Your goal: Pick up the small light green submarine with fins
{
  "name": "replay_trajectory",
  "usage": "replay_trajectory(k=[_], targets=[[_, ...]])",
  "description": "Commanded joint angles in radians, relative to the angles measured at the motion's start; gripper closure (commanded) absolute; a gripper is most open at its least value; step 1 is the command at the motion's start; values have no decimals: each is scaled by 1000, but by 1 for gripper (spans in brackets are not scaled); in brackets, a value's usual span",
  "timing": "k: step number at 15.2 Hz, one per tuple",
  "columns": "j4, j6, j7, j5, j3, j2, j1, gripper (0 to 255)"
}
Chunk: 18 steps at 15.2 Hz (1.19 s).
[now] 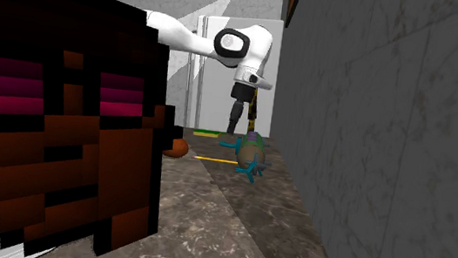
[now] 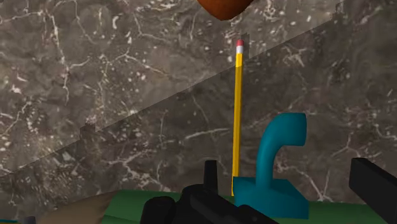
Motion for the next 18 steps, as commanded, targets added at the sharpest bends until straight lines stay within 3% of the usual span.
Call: replay_trajectory(k=[1, 9, 10, 18], targets=[[45, 1, 2, -8, 0, 45, 2, 0], [-50, 91, 4, -7, -1, 41, 1, 0], [-48, 93, 4, -8, -1, 44, 1, 255], [-48, 93, 3, -8, -2, 44, 0, 255]])
